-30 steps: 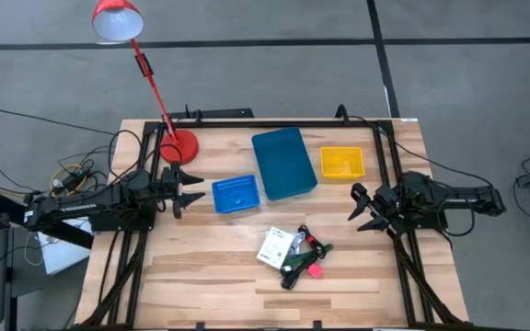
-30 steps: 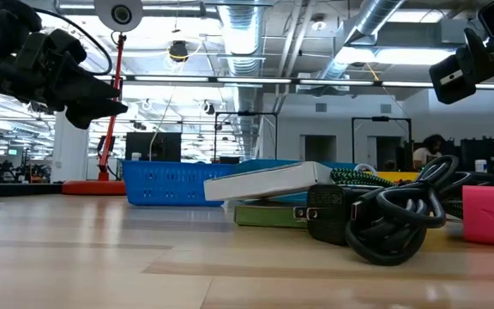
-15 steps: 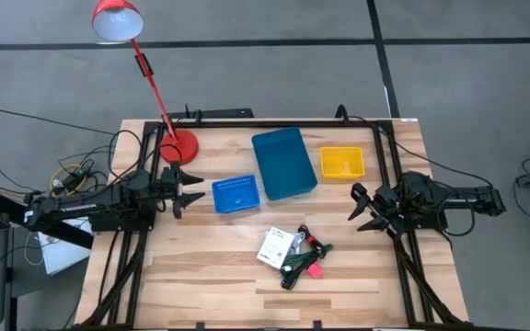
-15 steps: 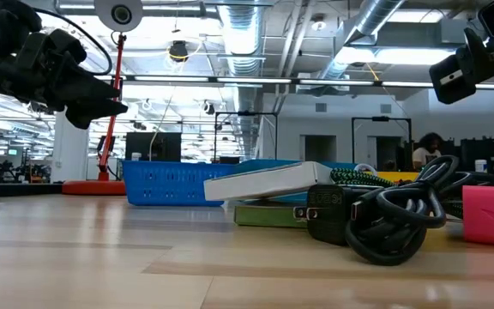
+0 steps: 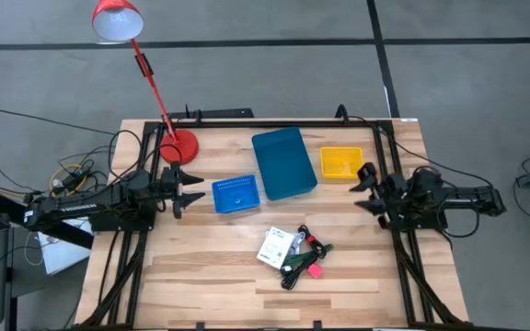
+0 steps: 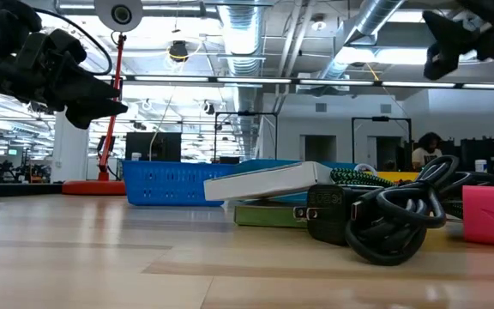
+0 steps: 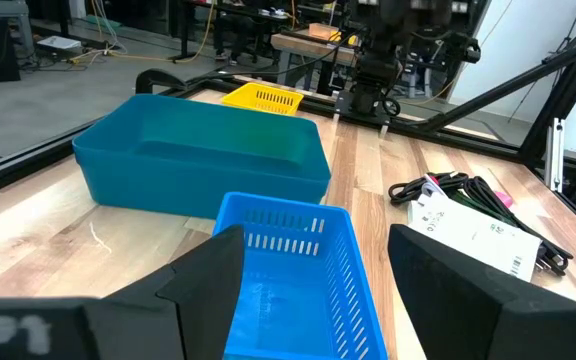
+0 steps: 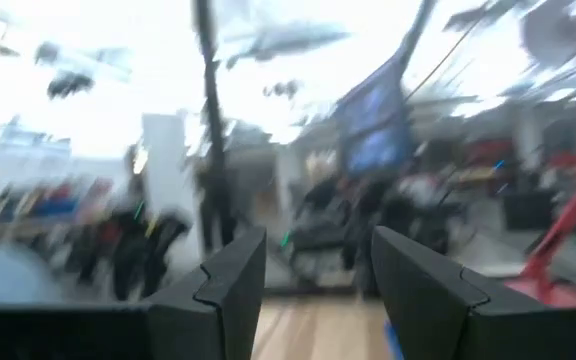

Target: Pick and place items into bin

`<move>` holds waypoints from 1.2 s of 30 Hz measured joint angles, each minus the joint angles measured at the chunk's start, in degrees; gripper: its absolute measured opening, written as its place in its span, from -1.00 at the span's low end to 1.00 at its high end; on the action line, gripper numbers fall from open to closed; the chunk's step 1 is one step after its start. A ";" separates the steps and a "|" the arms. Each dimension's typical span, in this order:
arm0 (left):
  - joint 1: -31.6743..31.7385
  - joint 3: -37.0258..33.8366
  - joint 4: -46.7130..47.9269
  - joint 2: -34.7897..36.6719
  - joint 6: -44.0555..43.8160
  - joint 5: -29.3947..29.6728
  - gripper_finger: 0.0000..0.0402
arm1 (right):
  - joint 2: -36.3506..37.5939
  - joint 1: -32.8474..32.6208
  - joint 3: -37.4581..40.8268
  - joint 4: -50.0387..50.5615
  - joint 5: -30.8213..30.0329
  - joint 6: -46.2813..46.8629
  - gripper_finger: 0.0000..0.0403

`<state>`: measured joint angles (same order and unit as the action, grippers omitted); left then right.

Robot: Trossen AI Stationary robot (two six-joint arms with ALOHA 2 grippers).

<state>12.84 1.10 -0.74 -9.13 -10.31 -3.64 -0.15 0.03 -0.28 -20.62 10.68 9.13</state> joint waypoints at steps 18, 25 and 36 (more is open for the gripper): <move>0.00 0.00 0.00 0.00 0.00 0.00 0.18 | -0.12 0.15 -0.18 -10.48 -21.14 -0.13 -0.12; -0.01 0.00 0.00 0.01 0.00 0.00 0.18 | -2.65 -1.99 -4.14 -0.18 -19.57 -0.12 -0.12; 0.00 0.00 -0.01 0.01 0.00 0.00 0.18 | -16.10 -10.05 -6.29 3.01 -18.10 3.10 -0.12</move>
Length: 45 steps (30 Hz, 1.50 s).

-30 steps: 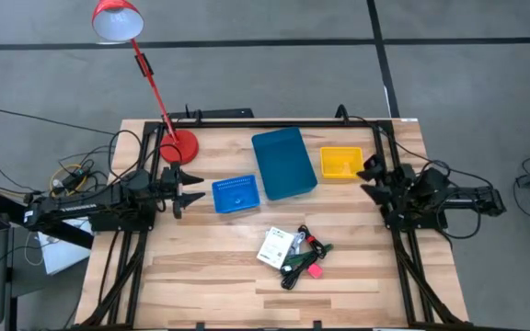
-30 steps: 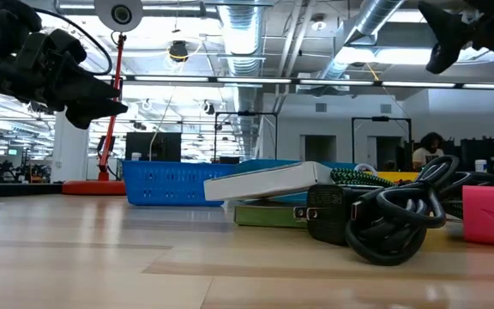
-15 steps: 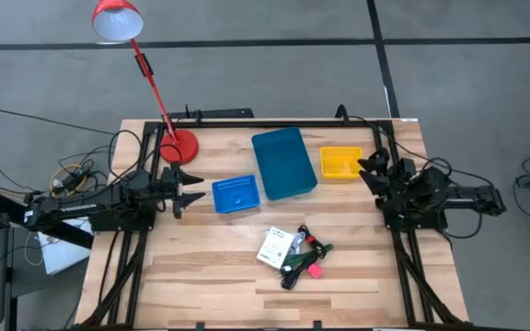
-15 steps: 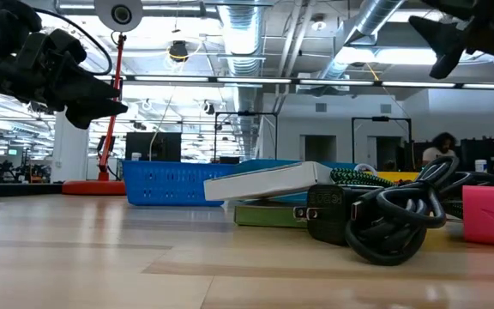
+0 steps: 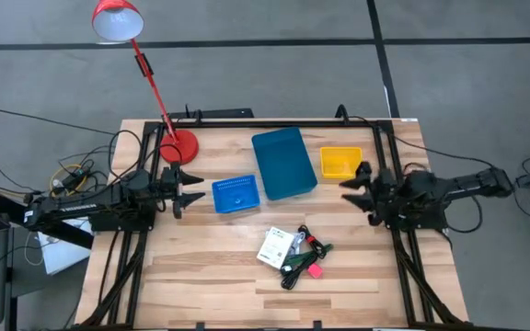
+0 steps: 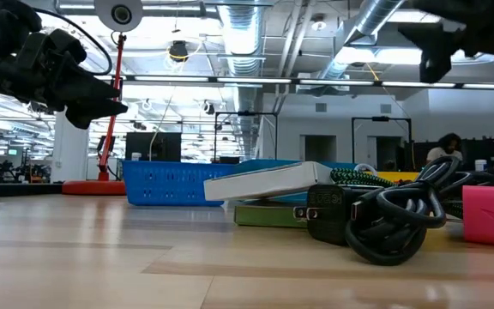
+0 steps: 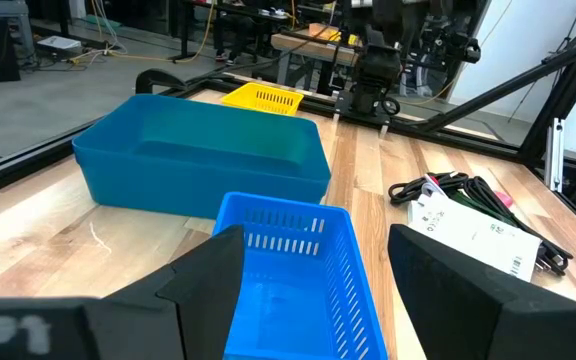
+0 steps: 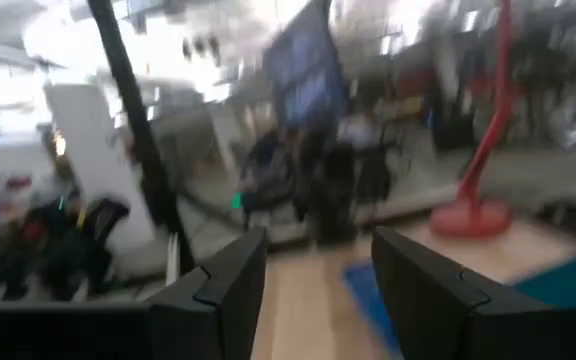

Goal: Pick and place items into bin
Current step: Put the white card reader box into the blue basket

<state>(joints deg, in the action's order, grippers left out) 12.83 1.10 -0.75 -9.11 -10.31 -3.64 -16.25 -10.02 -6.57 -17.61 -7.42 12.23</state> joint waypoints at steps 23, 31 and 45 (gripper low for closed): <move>0.01 0.00 0.02 0.00 0.00 0.00 0.18 | -25.32 -9.14 -8.33 8.68 -2.14 3.75 -0.12; 0.00 0.00 0.02 0.01 0.00 0.00 0.18 | -36.22 -10.22 -15.35 8.63 -2.12 -0.57 -0.12; 0.00 0.00 -0.01 0.00 0.00 0.00 0.18 | -48.27 -10.23 -25.96 15.89 -1.68 -17.33 -0.12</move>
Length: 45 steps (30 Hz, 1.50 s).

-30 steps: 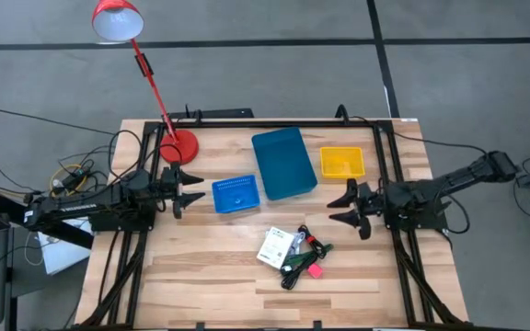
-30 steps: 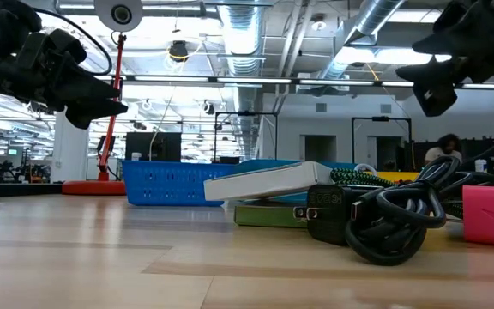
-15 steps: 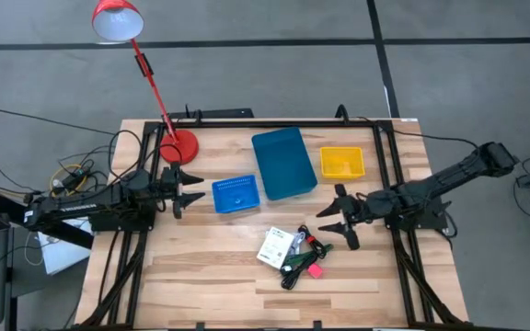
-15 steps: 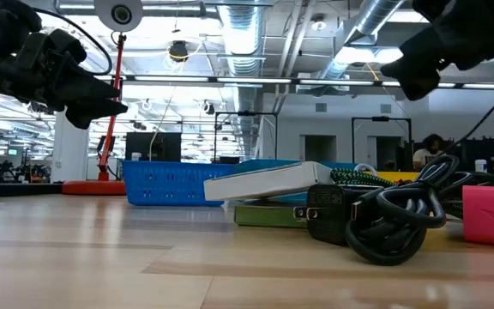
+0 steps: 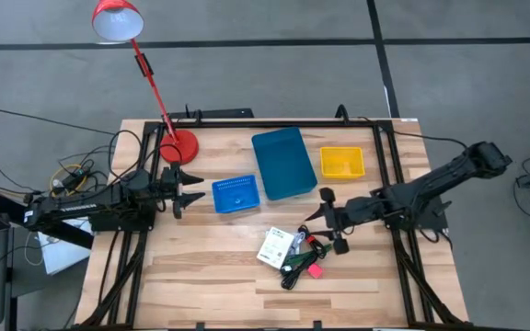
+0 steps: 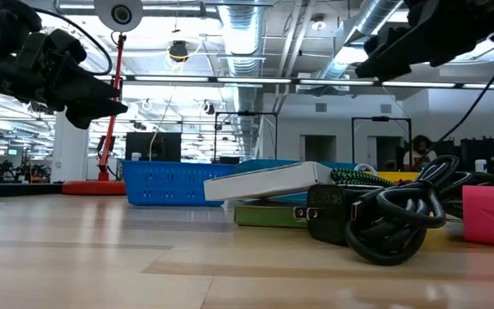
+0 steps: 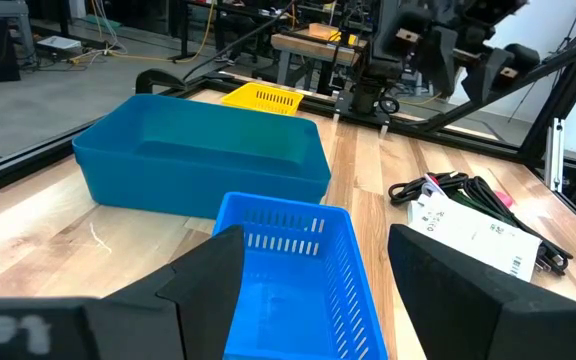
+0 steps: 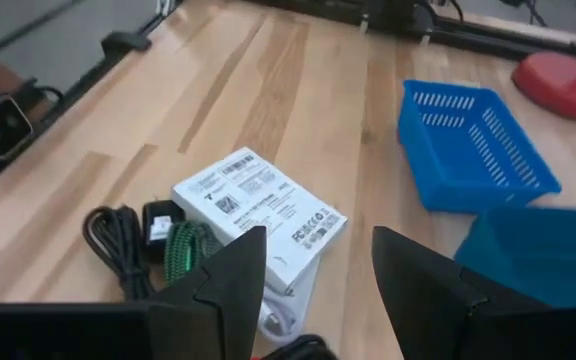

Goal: Pick and place items into bin
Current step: Put the white card reader box into the blue basket

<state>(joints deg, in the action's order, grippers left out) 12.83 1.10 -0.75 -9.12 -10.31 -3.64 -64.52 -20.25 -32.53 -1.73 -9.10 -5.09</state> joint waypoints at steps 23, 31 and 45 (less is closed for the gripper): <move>-0.01 0.00 0.02 0.01 0.00 0.00 0.18 | -8.01 0.02 -12.70 12.09 -0.35 -1.36 -0.12; 0.00 0.00 0.01 0.00 0.00 0.00 0.18 | 0.07 -0.21 -12.71 18.73 -14.13 3.76 -0.12; -0.01 -0.04 0.02 0.01 0.00 3.51 0.18 | 10.64 -9.27 -6.24 13.50 -32.54 12.19 -0.12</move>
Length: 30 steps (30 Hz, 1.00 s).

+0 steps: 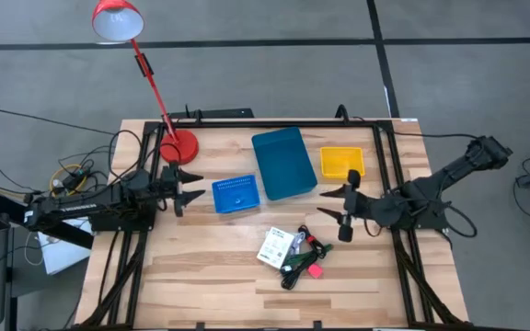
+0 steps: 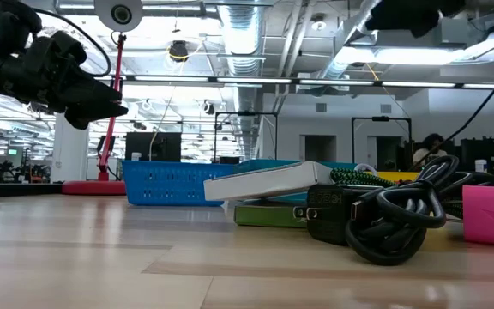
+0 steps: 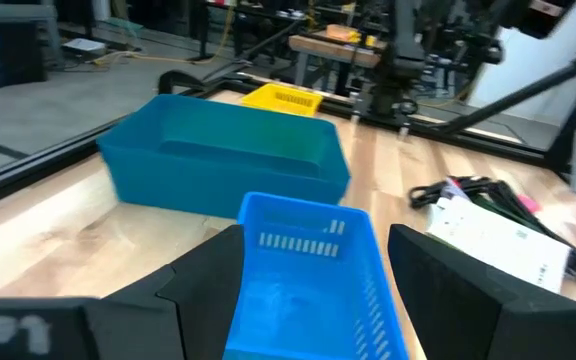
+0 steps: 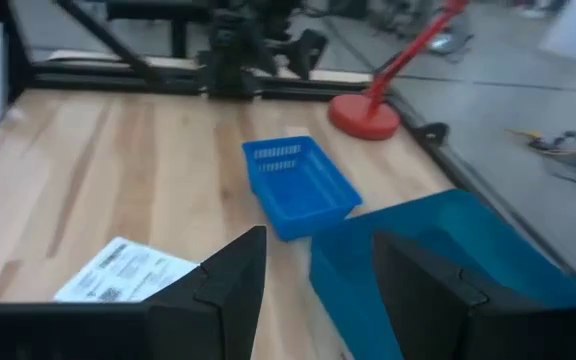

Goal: Pick and place items into bin
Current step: Put the white card reader box into the blue basket

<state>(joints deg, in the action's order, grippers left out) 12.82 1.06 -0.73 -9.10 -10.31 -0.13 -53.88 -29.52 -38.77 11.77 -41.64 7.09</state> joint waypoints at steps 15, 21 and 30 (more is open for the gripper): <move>0.00 -0.11 -3.20 -0.02 2.27 4.17 0.18 | -0.19 -4.93 2.45 -2.24 -12.90 3.48 -0.12; 0.01 -0.11 -8.76 0.00 -2.97 4.09 0.18 | -0.19 -5.94 2.45 -2.19 -16.66 3.16 -0.12; -6.32 0.00 -27.32 -2.84 0.25 -6.09 0.18 | -0.21 -6.07 2.45 -1.95 -17.23 3.10 -0.12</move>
<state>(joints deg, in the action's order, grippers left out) 6.50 1.06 -28.05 -11.95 -10.06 -6.21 -54.08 -35.59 -36.32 9.82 -58.87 10.20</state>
